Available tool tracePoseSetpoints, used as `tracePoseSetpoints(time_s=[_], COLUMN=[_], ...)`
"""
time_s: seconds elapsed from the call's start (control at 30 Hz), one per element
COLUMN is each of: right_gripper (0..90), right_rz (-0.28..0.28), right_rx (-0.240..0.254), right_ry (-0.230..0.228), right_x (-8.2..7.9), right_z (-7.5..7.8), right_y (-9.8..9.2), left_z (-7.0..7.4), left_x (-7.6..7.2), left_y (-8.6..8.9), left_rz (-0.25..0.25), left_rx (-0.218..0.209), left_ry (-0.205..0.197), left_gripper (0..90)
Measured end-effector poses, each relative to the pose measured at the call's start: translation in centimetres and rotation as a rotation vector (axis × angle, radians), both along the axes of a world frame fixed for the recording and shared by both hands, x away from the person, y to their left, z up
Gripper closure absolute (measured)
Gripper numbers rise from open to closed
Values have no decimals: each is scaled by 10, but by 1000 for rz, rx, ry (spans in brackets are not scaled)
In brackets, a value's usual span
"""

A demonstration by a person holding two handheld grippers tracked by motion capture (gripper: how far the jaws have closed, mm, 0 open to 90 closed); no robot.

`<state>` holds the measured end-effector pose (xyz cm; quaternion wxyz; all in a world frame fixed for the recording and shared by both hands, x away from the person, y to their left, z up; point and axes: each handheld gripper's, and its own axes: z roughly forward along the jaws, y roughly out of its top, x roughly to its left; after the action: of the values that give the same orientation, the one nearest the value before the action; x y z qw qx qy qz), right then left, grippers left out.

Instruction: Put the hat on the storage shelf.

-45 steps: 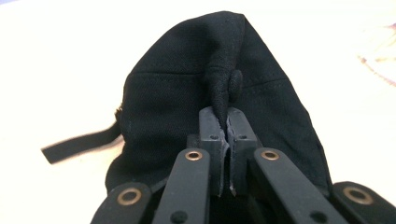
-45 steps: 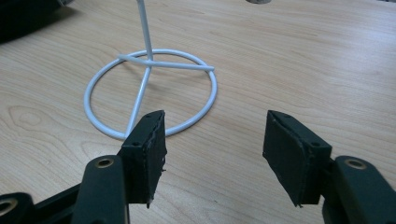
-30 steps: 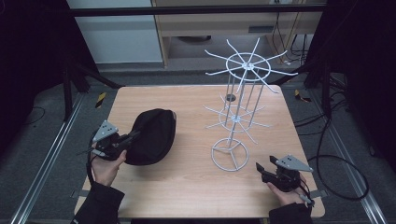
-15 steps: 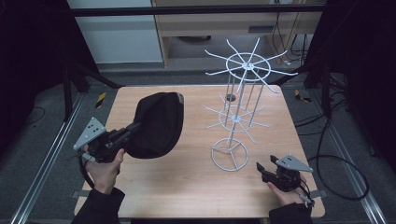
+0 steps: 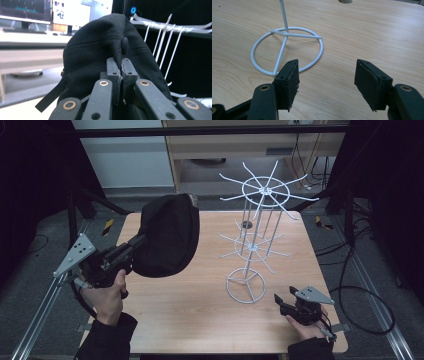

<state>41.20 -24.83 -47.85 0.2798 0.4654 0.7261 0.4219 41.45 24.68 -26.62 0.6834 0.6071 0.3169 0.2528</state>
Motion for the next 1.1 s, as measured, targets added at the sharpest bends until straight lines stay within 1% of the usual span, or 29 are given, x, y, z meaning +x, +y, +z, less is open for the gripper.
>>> tracePoseSetpoints(time_s=[0.07,0.1,0.13,0.23,0.27,0.3,0.33,0.37,0.5,0.6,0.73,0.87,0.93,0.97,1.0,1.1], right_gripper=[362,361,361,359,359,359,358,358,357,356,355,355,354,354,354,351], right_rz=[1,-1,-1,1,1,1,1,1,1,5,5,5,9,9,9,10], right_rx=[0,0,0,-1,-1,-1,-2,-2,1,0,-3,-3,-4,-4,0,2], right_ry=[-2,-2,-2,-3,-3,-3,-3,-3,-3,-2,-3,-3,2,2,6,8], right_x=[0,0,0,0,0,0,0,0,0,0,0,0,1,1,0,1], right_z=[0,0,0,0,0,0,0,0,0,-1,-1,-1,-1,-1,-1,-1], right_y=[0,0,0,0,1,1,1,1,0,1,1,1,1,1,1,1], left_z=[6,12,12,22,29,32,35,35,45,46,45,41,38,38,36,28], left_x=[-1,-3,-3,-6,-8,-9,-10,-10,-13,-14,-10,-6,-1,-1,1,8], left_y=[-2,-5,-5,-12,-16,-19,-21,-21,-32,-36,-44,-54,-59,-59,-61,-66], left_rz=[-12,-29,-29,-38,-42,-47,-53,-53,-88,-97,-114,-133,-146,-146,-150,-165], left_rx=[-19,-42,-42,-61,-73,-80,-83,-83,-79,-78,-71,-42,-33,-33,-29,-13], left_ry=[-15,-31,-31,-67,-87,-95,-104,-104,-129,-135,-122,-109,-90,-90,-81,-48], left_gripper=[871,871,871,871,871,871,871,871,870,870,870,870,869,869,869,867])
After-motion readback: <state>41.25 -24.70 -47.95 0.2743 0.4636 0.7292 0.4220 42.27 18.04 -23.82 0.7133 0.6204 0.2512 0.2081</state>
